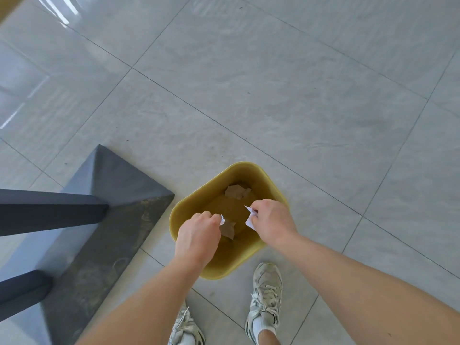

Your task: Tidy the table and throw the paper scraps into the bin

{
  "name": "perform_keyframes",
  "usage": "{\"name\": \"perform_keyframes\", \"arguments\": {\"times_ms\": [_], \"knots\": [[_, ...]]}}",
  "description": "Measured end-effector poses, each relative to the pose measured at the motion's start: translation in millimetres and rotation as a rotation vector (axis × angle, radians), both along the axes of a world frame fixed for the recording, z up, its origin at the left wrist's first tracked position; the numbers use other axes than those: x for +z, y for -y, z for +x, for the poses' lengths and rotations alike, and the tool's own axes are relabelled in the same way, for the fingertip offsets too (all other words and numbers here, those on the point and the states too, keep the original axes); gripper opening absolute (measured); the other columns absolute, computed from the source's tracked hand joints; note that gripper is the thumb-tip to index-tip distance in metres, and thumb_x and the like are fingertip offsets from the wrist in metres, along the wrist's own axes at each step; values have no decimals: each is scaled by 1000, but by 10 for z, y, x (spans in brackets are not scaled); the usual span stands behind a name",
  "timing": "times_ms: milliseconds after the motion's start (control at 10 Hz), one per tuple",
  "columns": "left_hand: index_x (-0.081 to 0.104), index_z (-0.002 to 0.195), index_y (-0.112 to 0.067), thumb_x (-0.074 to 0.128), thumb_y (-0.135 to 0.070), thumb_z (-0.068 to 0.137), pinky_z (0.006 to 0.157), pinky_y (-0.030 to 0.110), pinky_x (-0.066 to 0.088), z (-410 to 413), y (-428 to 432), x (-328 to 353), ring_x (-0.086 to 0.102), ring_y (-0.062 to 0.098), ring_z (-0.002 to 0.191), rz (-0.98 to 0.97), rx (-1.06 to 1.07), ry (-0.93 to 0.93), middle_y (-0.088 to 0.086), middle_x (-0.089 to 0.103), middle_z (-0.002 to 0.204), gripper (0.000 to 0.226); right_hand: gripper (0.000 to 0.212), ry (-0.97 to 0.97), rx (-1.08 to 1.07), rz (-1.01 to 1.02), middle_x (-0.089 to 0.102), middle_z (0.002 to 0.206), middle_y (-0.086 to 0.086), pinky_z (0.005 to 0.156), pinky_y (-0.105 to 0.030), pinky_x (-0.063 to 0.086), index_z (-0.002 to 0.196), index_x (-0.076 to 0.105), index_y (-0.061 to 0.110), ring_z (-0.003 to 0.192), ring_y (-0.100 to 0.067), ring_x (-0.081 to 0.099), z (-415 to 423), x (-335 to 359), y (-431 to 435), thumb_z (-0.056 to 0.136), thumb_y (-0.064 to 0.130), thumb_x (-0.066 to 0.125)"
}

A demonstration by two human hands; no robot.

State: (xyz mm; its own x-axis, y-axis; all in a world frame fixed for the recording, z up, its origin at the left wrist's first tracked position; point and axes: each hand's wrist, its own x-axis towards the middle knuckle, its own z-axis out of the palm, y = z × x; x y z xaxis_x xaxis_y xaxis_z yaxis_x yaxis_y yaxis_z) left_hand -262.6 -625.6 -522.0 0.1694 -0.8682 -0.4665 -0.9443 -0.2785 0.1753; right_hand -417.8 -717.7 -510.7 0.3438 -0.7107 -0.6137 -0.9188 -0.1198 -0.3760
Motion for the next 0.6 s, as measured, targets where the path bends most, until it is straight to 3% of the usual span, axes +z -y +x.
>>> {"name": "perform_keyframes", "arguments": {"times_ms": [100,200,300,600], "knots": [[57,133,-27,41,-21,103,72,31,55,5,-14,-55,58,13,82,-24,7,-8,-7,65,95,35,19,11,-13,4,57,87,-4,64,-32,37,76,50,13,81,-24,53,30,-75,-15,95,16,51],[52,135,-26,43,-24,101,76,28,52,2,-40,-60,57,13,88,-65,28,-16,-7,63,106,36,17,37,-36,12,63,104,-4,78,-36,49,104,65,13,97,-25,59,29,-138,-30,97,16,50],[50,136,-27,45,-28,100,77,27,49,29,-82,-54,55,13,91,-61,37,-10,-7,61,111,37,26,45,-55,-2,62,119,-1,88,-36,51,122,62,18,109,-23,59,29,-176,-58,97,20,54],[46,140,-28,42,-32,99,101,36,39,88,-156,60,49,21,117,-66,-11,92,-4,56,129,42,36,14,-61,-37,60,117,-3,91,-41,51,132,56,17,110,-26,57,27,-144,-53,96,26,58]]}}
